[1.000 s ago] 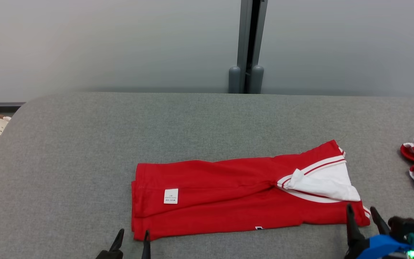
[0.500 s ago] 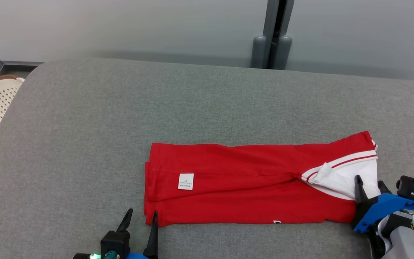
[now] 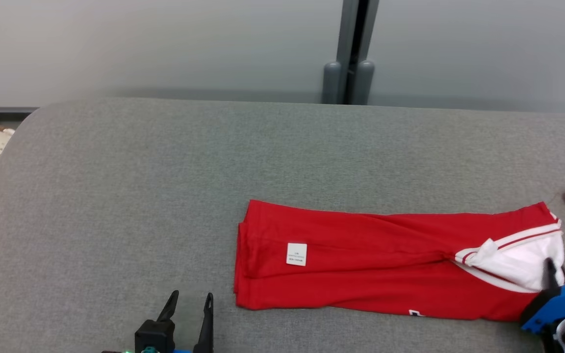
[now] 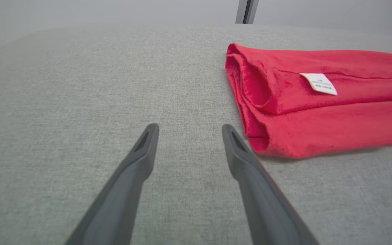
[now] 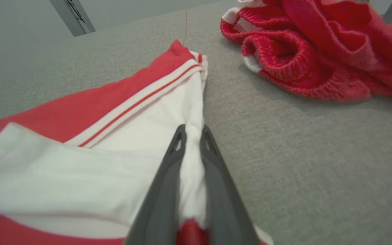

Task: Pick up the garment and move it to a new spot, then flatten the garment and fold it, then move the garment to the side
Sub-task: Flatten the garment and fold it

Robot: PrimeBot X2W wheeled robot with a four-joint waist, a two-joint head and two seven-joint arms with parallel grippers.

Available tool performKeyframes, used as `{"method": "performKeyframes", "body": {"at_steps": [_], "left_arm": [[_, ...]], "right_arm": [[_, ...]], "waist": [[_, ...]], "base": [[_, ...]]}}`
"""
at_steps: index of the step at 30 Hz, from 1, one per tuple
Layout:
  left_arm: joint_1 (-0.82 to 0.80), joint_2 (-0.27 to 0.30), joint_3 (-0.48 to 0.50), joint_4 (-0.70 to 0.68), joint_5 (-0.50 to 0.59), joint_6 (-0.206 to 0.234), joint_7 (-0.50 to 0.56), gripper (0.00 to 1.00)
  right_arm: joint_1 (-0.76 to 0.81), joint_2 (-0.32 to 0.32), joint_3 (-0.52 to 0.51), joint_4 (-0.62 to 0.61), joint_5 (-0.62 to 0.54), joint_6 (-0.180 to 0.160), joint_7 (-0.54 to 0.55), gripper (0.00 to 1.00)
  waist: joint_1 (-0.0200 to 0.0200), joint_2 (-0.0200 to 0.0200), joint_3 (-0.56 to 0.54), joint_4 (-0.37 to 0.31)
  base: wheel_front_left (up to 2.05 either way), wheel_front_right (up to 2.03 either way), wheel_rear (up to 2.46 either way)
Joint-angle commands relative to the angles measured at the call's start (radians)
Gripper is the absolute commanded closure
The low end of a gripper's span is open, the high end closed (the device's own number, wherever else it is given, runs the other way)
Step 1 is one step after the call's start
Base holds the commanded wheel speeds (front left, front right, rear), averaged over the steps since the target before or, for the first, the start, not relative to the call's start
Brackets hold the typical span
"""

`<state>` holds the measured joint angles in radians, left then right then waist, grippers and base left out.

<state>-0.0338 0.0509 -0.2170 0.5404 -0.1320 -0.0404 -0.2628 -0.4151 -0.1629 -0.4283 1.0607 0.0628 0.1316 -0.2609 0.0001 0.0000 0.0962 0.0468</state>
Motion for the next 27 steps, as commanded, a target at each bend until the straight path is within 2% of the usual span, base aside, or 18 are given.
{"method": "performKeyframes", "body": {"at_steps": [1,4,7,13,19,20,27], "left_arm": [[0.002,0.000,-0.008,-0.005,-0.005,0.001,-0.002,0.00],[0.004,0.000,-0.016,-0.004,-0.014,0.003,-0.003,0.00],[0.004,0.000,-0.033,-0.002,-0.023,0.003,-0.002,0.00],[0.010,0.000,-0.054,0.009,-0.041,0.007,-0.002,0.00],[0.013,0.000,-0.060,0.023,-0.041,0.009,-0.002,0.00],[0.013,0.000,-0.060,0.023,-0.041,0.009,-0.002,0.00],[0.026,0.000,-0.068,0.029,-0.049,0.010,-0.003,0.00]], "right_arm": [[0.008,-0.011,-0.011,-0.058,-0.004,-0.002,-0.004,1.00],[0.028,0.024,0.019,-0.184,0.003,-0.001,-0.005,1.00],[0.044,0.053,0.104,-0.325,0.050,-0.001,-0.005,1.00],[0.098,0.097,0.366,-0.487,0.191,-0.001,-0.004,1.00],[0.095,0.109,0.599,-0.516,0.308,-0.001,-0.004,1.00],[0.095,0.109,0.599,-0.516,0.308,-0.001,-0.004,1.00],[0.044,0.111,0.764,-0.440,0.375,-0.001,-0.005,1.00]], "waist": [[-0.0001,0.0000,-0.019,-0.025],[-0.0001,0.0000,-0.026,-0.042],[-0.0001,0.0000,-0.029,-0.047],[-0.0001,0.0000,-0.035,-0.018],[-0.0001,0.0000,-0.039,0.060],[-0.0001,0.0000,-0.039,0.060],[-0.0001,0.0000,-0.042,0.172]], "base": [[0.00,0.00,0.00],[0.00,0.00,0.00],[0.00,0.00,0.00],[0.00,0.00,0.00],[0.00,0.00,0.00],[0.00,0.00,0.00],[0.00,0.00,0.00]]}}
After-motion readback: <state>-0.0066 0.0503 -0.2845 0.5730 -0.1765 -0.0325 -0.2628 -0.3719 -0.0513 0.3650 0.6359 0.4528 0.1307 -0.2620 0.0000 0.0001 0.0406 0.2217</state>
